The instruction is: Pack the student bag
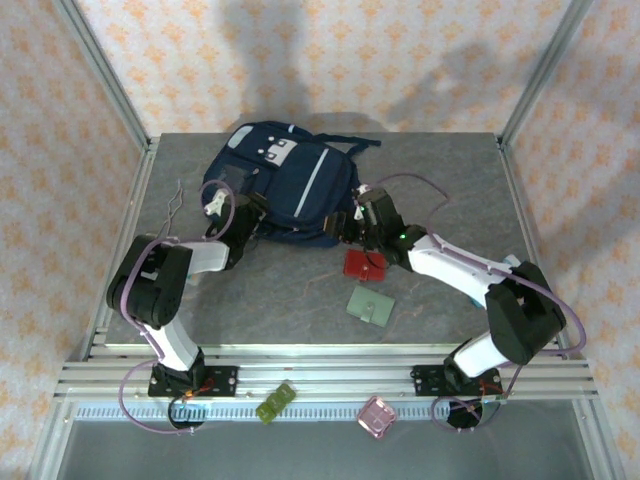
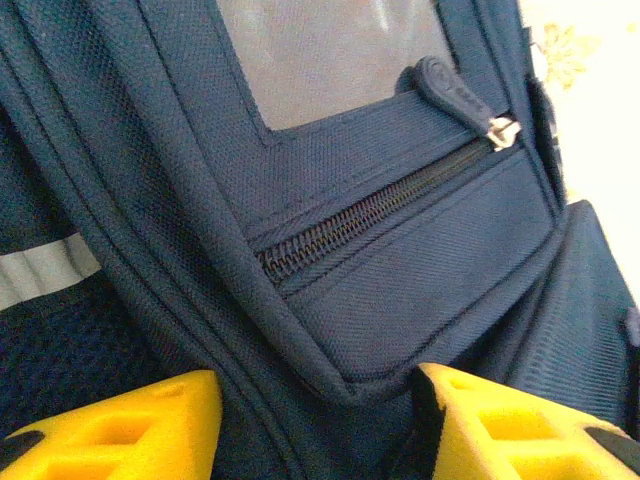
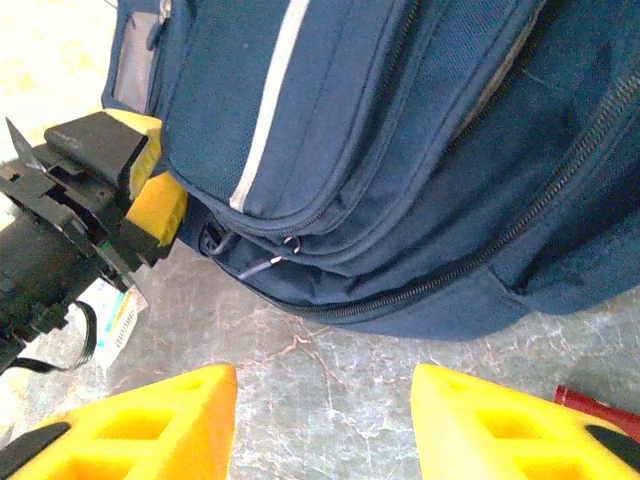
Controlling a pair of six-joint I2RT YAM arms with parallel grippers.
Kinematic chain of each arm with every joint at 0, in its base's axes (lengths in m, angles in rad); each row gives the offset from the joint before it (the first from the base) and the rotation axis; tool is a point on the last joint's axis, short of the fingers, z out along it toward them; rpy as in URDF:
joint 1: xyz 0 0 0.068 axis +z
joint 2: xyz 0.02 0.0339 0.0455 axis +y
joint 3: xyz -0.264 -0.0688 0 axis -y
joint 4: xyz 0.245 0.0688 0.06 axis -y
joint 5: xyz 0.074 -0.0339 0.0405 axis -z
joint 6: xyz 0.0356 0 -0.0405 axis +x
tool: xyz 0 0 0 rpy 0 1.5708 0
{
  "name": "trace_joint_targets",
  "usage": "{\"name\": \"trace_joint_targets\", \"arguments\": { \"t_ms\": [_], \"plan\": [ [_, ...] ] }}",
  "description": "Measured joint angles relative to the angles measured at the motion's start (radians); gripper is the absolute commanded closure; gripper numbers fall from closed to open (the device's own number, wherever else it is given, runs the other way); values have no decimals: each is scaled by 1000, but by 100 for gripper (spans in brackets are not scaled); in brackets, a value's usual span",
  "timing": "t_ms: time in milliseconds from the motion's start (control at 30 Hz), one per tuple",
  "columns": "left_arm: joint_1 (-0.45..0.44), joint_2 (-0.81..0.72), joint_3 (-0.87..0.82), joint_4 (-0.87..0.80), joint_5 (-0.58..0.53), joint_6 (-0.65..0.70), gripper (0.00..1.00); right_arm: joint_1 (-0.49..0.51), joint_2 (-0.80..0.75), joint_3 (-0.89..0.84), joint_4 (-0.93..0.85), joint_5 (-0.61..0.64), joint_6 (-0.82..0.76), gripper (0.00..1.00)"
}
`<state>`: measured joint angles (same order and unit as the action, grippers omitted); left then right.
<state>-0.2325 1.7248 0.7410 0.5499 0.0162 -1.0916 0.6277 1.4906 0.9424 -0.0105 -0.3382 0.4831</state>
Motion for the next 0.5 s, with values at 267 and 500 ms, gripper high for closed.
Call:
{"name": "trace_joint_targets", "arguments": {
  "t_ms": [267, 500],
  "plan": [
    [13, 34, 19, -2, 39, -36, 43, 0, 0, -19, 4, -4, 14, 51],
    [19, 4, -31, 17, 63, -90, 45, 0, 0, -19, 5, -4, 14, 51]
  ]
}}
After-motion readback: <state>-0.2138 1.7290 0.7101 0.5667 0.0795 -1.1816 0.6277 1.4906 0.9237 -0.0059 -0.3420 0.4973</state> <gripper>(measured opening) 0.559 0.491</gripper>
